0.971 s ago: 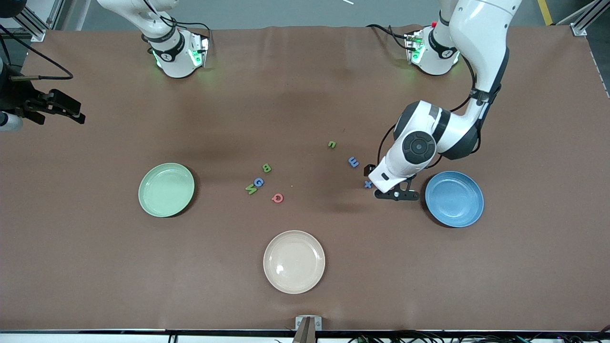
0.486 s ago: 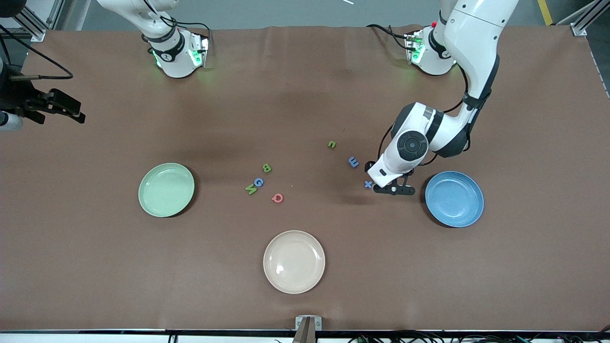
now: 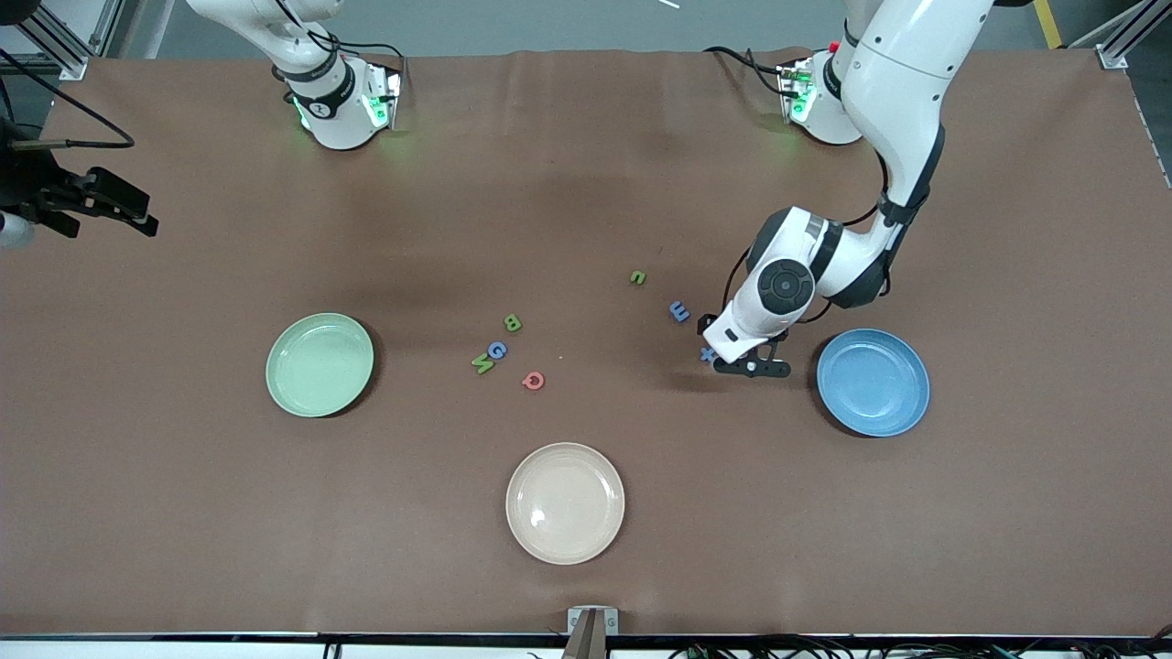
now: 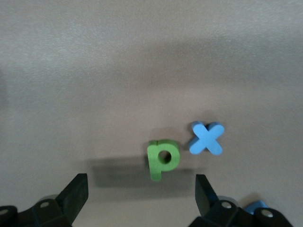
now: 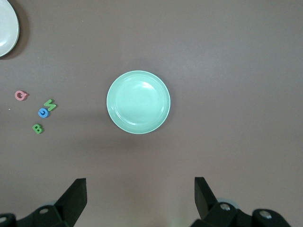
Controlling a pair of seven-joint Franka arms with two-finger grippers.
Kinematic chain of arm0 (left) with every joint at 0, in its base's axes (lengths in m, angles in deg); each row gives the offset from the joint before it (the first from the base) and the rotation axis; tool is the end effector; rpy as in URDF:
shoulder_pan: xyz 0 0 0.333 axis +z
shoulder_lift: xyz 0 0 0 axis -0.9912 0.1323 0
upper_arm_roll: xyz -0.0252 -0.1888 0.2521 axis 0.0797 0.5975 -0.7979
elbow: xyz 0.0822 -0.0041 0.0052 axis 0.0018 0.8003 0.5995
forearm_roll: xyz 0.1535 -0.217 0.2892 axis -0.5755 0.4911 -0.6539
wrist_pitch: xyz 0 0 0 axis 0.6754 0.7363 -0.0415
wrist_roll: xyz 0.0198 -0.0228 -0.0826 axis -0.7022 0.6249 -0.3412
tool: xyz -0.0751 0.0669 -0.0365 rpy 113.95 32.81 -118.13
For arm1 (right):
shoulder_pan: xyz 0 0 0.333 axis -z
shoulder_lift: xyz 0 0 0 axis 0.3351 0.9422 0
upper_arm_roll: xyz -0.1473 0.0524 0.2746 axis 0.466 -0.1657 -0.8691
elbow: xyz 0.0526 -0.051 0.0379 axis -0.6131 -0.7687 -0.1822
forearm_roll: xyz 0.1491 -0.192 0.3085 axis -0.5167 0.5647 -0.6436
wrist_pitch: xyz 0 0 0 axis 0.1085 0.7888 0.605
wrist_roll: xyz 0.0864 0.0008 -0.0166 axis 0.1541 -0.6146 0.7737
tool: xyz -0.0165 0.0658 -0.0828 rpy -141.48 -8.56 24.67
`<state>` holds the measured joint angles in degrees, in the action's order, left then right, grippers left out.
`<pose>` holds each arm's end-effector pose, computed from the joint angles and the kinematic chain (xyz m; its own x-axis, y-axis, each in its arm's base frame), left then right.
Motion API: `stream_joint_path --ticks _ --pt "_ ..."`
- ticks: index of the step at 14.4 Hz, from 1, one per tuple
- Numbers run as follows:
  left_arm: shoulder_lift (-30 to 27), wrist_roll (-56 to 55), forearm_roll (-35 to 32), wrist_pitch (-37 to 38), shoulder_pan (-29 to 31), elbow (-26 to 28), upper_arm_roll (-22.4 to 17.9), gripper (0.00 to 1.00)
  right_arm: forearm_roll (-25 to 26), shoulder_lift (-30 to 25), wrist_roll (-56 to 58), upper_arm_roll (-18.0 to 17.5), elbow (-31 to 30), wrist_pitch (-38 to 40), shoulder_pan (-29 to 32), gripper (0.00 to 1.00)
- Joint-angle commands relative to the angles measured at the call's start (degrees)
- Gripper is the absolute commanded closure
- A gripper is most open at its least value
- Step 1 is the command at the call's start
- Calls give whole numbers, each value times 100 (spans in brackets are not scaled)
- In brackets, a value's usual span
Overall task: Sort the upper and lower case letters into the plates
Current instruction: 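Lower the left gripper and grasp the green letter p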
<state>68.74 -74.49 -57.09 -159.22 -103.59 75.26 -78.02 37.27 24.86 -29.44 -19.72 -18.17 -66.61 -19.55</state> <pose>0.5232 -0.2687 0.1664 0.9848 -0.0941 -0.1459 -0.0976 -0.9951 -0.0163 0.5255 -0.0161 0.6256 0.9997 -0.0080 -0.0235 -0.0086 -0.9997 -0.0240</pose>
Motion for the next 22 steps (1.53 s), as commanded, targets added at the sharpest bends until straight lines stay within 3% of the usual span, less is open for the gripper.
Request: stream_joint_path --ticks 1,8,15,18,22 --pt "6 -1 -111 -39 -34 -79 -64 1 22 21 -20 -40 95 41 59 0" --pt "164 -36 -390 -47 9 -255 -82 2 39 372 50 -31 103 -134 76 0" --pt "261 -142 -436 -179 -34 -246 -82 4 -39 1514 33 -40 77 -723 436 0" --pt "252 -142 -436 -171 -26 -255 -82 17 -310 1515 -360 -40 -168 -898 454 0" --pt "217 -133 -436 -170 -8 -255 -82 36 -409 1655 -2528 -75 -239 -1284 -212 0"
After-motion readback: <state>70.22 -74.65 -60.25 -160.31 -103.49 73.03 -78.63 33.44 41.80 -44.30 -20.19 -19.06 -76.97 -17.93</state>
